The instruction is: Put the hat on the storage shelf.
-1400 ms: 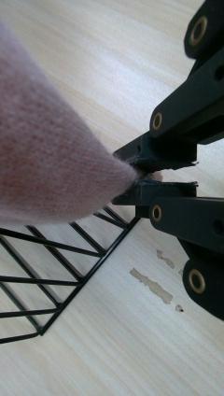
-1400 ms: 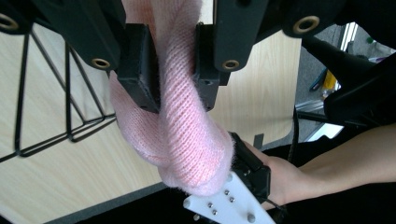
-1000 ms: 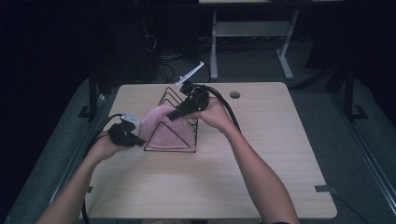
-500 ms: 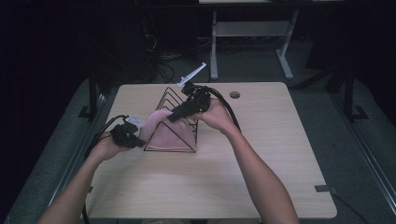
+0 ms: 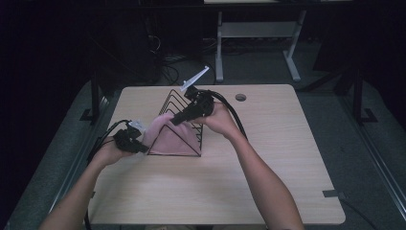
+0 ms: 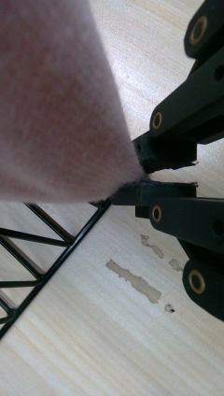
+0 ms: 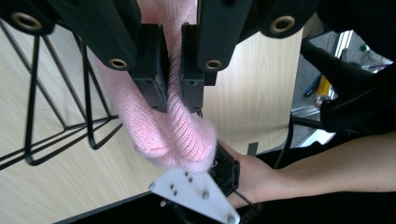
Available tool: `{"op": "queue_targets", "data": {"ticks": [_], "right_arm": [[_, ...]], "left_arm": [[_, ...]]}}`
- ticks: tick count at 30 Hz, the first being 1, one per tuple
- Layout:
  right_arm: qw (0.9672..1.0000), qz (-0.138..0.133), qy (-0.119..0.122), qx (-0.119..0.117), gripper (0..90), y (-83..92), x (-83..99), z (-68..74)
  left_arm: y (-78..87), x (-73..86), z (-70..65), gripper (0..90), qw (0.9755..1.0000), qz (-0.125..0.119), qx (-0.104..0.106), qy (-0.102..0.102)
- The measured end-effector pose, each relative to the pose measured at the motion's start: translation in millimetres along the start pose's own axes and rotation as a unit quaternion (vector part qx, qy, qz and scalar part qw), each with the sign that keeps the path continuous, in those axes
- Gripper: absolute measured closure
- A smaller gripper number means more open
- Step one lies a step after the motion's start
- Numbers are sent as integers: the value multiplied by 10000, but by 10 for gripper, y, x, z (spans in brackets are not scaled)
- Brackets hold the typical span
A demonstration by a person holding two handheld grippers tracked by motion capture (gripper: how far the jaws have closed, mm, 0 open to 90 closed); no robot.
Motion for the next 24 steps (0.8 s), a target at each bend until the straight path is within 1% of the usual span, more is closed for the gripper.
{"op": "queue_targets", "data": {"ticks": [1,2,4,7,8,9,10,11,14,16,17,18,19,21,24], "right_arm": [[10000,19,43,-17,817,-10,5,-2],[10000,24,24,-35,817,-16,5,3],[10000,46,4,-62,811,-27,11,7],[10000,1,-34,-75,790,-22,15,13],[10000,-11,-42,-68,777,-14,20,15],[10000,-7,-42,-68,766,-4,25,21],[10000,-30,17,-47,757,4,31,16],[10000,-46,30,-50,749,15,34,19],[9999,-102,-16,-80,727,57,48,42],[9998,-172,-26,-94,707,86,61,38],[9997,-190,-75,-95,692,113,70,42],[9997,-216,-65,-81,690,129,75,39],[9997,-223,-84,-64,690,153,82,43],[9997,-215,7,64,686,195,97,40],[9997,-227,-29,85,675,275,133,38]], "left_arm": [[-2,3,4,828,10000,-4,-1,2],[-3,5,5,828,10000,-5,1,23],[8,1,8,827,10000,16,-2,0],[22,-3,5,808,10000,13,8,-3],[21,-8,-2,803,10000,-54,14,52],[31,-9,-2,794,10000,-52,23,48],[44,-9,-2,788,10000,-36,36,45],[53,-14,-3,785,9999,-76,43,60],[94,-18,-15,772,9999,-96,27,58],[132,-23,-11,759,9999,-107,-5,6],[142,-26,-17,752,9999,-152,2,26],[147,-28,-32,744,9998,-207,31,78],[163,-27,-40,733,9998,-197,23,77],[168,-27,-52,717,9997,-224,51,81],[179,-23,-48,705,9999,-167,13,9]]}}
Point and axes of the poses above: each handheld gripper's, and its own axes: y roughly backward along the jaws, x roughly out of its underside, z roughly to its left, the point moved 5 cm from there along -y, roughly forward along the jaws, and after that the axes turned 9 degrees about y, right-handed, at the moved point
